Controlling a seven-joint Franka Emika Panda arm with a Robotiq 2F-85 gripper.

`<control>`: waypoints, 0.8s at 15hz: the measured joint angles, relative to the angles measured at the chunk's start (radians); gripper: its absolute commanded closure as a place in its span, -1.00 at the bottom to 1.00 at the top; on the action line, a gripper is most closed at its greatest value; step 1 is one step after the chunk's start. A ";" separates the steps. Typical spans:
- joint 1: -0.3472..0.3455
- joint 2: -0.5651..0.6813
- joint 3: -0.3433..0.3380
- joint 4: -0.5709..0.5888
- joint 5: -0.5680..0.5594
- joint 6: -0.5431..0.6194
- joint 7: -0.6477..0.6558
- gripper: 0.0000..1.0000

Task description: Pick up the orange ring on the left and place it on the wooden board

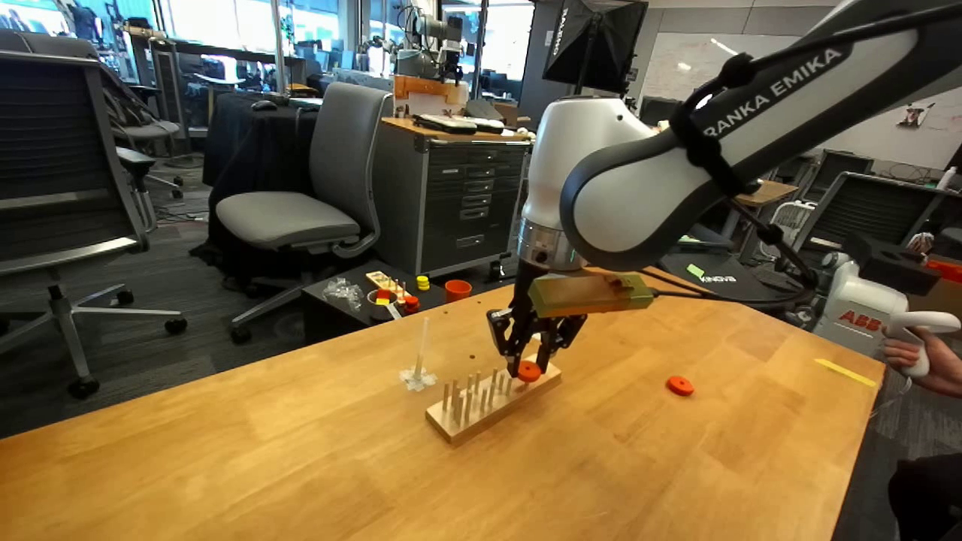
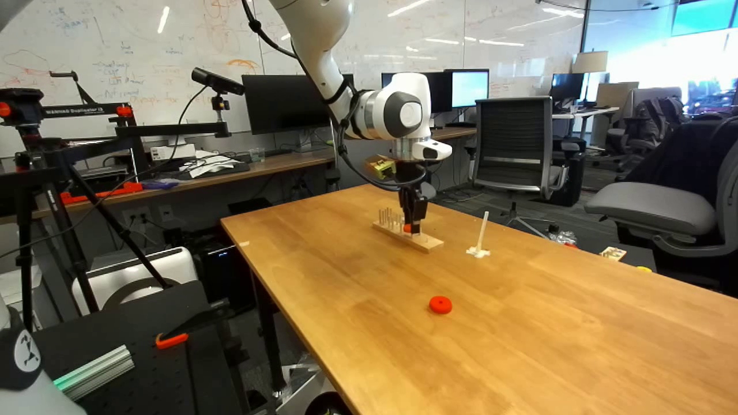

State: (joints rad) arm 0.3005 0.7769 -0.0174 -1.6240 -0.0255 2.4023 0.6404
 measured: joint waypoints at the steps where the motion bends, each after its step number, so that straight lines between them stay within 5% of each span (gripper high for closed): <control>1: 0.000 0.000 0.000 0.001 0.000 0.000 0.000 0.65; 12: 0.000 0.003 0.000 0.021 0.000 -0.021 0.000 0.65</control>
State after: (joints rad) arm 0.3003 0.7799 -0.0174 -1.6034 -0.0255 2.3817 0.6404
